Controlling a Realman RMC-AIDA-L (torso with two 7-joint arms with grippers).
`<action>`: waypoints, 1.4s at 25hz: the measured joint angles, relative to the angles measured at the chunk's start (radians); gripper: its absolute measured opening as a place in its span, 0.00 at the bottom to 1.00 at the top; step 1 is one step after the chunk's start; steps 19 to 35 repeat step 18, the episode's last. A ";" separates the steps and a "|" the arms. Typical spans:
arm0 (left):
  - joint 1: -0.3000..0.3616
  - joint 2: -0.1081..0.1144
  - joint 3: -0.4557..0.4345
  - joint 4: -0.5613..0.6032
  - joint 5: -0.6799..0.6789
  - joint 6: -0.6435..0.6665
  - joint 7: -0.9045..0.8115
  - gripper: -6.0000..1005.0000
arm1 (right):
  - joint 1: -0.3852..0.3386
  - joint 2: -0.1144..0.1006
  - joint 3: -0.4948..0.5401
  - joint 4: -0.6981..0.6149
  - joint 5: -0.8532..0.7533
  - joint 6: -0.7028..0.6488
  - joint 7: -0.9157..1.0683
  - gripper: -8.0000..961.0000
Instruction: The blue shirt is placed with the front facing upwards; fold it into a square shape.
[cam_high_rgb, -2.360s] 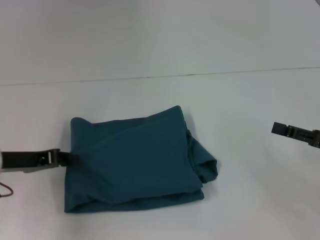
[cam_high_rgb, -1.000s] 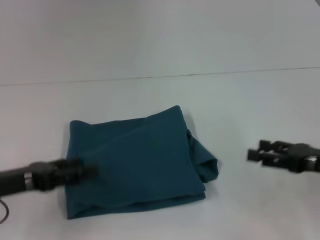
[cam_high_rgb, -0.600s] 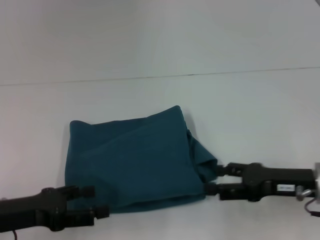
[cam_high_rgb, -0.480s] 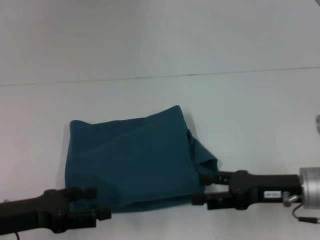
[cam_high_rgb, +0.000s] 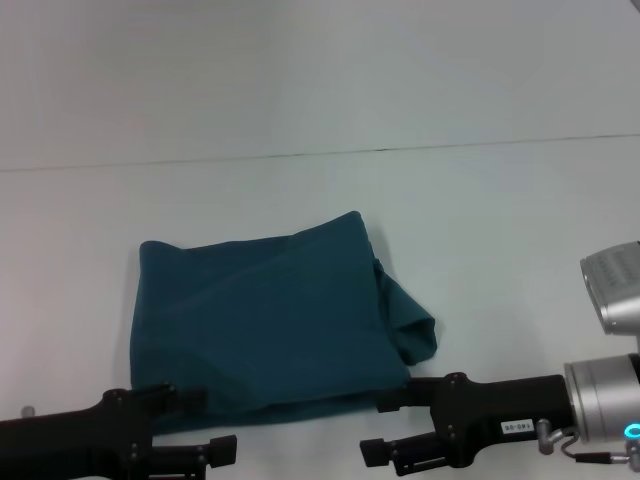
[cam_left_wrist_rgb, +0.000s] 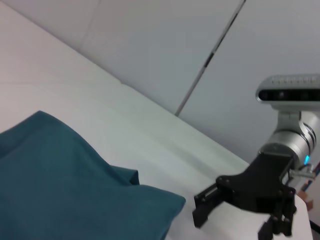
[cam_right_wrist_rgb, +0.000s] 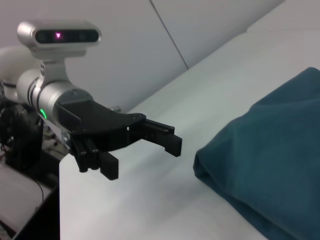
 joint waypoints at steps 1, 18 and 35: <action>-0.005 0.002 0.001 0.003 0.009 0.004 -0.007 0.94 | 0.001 -0.003 -0.006 -0.021 -0.011 -0.003 0.015 0.96; -0.053 0.009 0.024 0.021 0.047 0.002 -0.082 0.94 | 0.012 0.005 -0.005 -0.105 -0.033 0.014 0.115 0.95; -0.053 0.009 0.024 0.021 0.047 0.002 -0.082 0.94 | 0.012 0.005 -0.005 -0.105 -0.033 0.014 0.115 0.95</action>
